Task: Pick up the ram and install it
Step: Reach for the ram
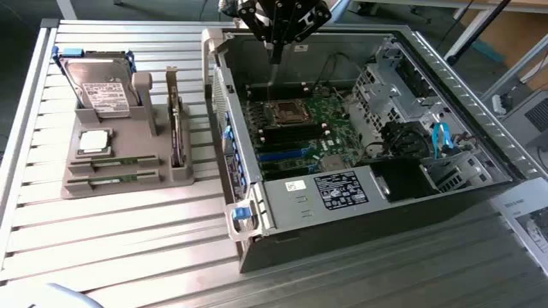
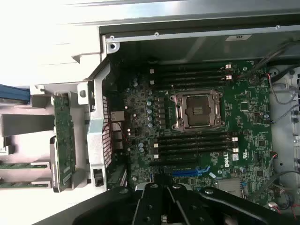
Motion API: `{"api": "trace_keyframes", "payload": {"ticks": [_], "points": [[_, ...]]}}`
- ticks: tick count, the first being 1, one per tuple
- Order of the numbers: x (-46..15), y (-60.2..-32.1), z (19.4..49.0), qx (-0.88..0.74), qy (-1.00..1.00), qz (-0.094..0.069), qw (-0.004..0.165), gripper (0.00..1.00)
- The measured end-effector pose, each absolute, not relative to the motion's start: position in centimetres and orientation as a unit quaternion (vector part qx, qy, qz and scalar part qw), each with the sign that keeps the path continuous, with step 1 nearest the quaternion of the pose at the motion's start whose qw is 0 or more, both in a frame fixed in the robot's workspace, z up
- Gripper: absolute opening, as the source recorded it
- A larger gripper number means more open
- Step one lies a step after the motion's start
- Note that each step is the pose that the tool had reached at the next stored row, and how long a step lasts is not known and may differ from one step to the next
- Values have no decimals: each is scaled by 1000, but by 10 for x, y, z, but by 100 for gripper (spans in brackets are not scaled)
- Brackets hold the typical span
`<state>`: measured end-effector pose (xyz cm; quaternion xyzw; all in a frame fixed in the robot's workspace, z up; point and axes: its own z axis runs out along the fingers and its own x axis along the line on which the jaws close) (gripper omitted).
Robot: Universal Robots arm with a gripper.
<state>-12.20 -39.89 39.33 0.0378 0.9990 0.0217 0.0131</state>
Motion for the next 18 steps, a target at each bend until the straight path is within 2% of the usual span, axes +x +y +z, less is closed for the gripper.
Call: {"api": "trace_keyframes", "payload": {"ticks": [18], "points": [[-129,-399,393,38,999,22,13,10]]}}
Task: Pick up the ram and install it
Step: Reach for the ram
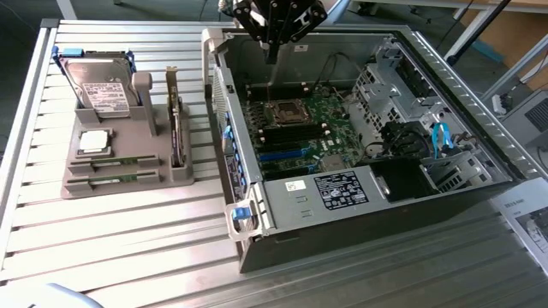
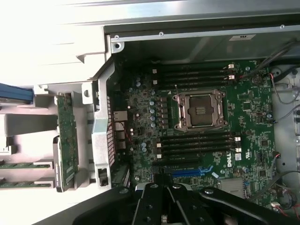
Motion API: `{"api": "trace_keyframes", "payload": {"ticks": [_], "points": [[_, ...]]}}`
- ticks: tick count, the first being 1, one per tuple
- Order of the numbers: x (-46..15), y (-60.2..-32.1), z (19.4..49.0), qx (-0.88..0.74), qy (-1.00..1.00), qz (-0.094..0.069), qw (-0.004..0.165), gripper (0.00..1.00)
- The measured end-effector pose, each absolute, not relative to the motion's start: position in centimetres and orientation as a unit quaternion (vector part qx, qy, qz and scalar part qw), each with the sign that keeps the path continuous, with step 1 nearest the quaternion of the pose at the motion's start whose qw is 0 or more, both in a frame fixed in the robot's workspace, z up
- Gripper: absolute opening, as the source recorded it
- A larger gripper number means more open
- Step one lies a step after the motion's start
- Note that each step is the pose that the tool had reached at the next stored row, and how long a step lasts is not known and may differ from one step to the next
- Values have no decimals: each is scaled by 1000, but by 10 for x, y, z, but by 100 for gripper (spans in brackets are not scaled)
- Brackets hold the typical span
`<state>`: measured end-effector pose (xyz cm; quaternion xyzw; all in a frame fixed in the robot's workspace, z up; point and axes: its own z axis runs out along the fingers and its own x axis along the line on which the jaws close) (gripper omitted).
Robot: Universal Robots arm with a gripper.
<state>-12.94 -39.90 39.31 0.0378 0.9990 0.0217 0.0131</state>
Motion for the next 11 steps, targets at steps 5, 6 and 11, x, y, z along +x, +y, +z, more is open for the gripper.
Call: {"api": "trace_keyframes", "payload": {"ticks": [5,6,11], "points": [[-138,-399,393,38,999,22,13,10],[-139,-399,393,38,999,22,13,10],[-153,-399,393,38,999,22,13,10]]}}
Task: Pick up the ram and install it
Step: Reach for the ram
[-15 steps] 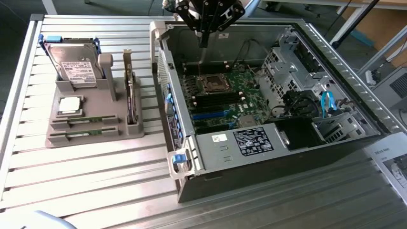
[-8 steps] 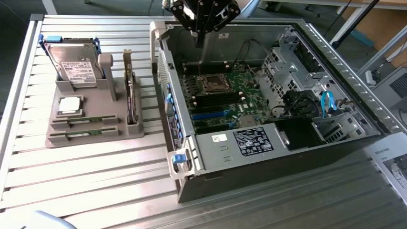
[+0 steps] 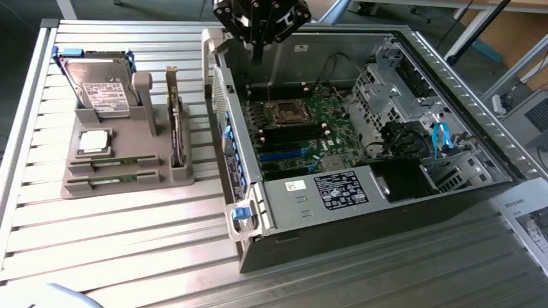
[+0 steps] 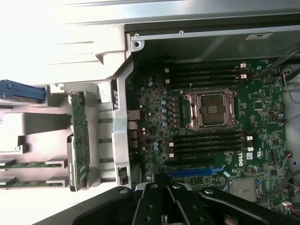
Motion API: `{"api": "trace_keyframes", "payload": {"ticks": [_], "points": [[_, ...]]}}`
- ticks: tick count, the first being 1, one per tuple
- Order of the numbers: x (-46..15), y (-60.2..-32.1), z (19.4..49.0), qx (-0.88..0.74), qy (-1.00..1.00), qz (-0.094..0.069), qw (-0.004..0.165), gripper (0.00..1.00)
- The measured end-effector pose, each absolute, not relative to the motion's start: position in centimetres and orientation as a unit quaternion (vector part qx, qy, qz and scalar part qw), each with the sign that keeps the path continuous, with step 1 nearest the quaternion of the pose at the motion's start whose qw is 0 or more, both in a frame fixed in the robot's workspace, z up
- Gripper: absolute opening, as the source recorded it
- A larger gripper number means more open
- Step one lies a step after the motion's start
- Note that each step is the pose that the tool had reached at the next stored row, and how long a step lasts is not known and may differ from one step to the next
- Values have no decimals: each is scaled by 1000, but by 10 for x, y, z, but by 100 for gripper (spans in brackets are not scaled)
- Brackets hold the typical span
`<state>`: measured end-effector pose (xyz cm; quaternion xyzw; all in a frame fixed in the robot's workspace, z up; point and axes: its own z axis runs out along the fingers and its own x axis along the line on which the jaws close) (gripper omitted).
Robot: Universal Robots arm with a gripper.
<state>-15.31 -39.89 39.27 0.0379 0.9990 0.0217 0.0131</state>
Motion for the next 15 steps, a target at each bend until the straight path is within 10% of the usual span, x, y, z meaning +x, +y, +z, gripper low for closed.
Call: {"api": "trace_keyframes", "payload": {"ticks": [15], "points": [[-196,-399,392,38,999,22,13,10]]}}
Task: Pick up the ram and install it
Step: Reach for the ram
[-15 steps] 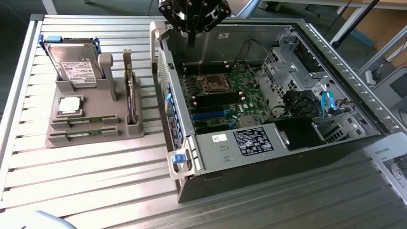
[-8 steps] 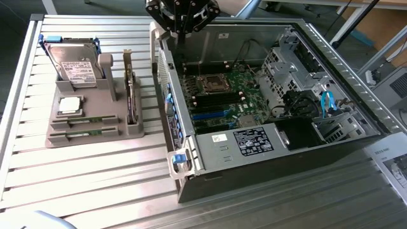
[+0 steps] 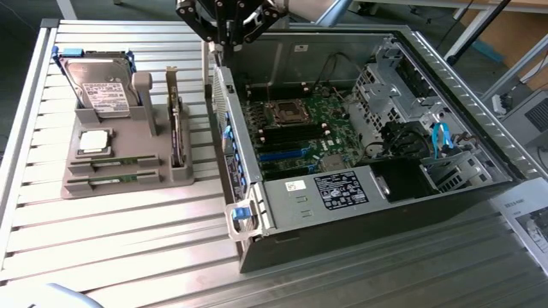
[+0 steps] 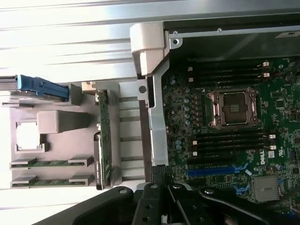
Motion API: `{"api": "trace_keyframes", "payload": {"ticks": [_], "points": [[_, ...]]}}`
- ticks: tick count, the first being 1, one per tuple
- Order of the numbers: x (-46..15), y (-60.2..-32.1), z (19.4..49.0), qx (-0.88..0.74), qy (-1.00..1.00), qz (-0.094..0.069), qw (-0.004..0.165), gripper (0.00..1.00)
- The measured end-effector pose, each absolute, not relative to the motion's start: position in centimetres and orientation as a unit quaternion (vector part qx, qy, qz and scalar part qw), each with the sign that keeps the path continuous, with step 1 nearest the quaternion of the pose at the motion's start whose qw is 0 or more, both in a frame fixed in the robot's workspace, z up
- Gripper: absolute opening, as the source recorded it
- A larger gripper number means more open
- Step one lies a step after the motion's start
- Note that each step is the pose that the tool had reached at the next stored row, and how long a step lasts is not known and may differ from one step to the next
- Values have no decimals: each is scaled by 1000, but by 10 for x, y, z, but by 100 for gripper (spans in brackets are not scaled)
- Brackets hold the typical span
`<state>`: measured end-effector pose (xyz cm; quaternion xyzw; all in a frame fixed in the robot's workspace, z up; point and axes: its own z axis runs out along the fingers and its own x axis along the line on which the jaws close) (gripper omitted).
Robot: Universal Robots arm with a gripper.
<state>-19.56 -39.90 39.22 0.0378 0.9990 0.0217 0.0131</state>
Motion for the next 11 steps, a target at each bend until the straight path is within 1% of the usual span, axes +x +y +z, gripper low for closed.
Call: {"api": "trace_keyframes", "payload": {"ticks": [11], "points": [[-224,-399,392,38,999,22,13,10]]}}
